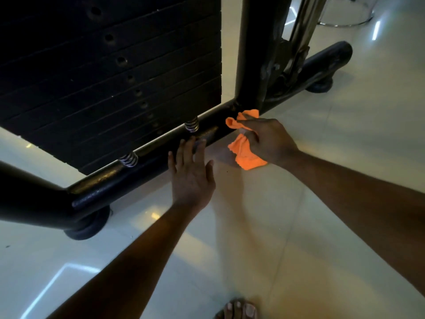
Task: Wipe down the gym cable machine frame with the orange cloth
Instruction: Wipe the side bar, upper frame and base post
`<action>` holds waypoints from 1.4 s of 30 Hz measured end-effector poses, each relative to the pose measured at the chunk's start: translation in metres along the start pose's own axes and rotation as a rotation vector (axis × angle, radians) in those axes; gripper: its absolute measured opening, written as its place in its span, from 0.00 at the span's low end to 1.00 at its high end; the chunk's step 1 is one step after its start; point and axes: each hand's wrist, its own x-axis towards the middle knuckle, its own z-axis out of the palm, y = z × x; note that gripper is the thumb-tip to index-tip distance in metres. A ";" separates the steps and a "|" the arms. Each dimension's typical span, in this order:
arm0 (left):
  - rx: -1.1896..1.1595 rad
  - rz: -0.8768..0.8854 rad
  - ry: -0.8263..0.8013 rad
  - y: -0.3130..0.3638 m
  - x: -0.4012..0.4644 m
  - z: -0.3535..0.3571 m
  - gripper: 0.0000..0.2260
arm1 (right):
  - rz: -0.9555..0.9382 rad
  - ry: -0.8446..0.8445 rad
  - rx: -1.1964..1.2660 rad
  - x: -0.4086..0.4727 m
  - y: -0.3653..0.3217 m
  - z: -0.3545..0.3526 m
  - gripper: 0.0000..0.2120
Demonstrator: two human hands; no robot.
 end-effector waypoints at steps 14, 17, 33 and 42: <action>-0.213 0.097 0.010 0.094 0.113 0.054 0.25 | 0.207 0.127 -0.077 -0.045 0.091 -0.044 0.20; -0.178 0.014 0.086 0.104 0.132 0.071 0.26 | 0.271 0.161 -0.070 -0.034 0.100 -0.043 0.21; 0.028 -0.091 0.203 0.099 0.155 0.094 0.37 | 0.033 0.029 -0.371 0.054 0.149 -0.007 0.24; 0.133 -0.114 0.141 0.102 0.156 0.089 0.36 | -0.070 -0.038 -0.370 0.049 0.156 -0.008 0.24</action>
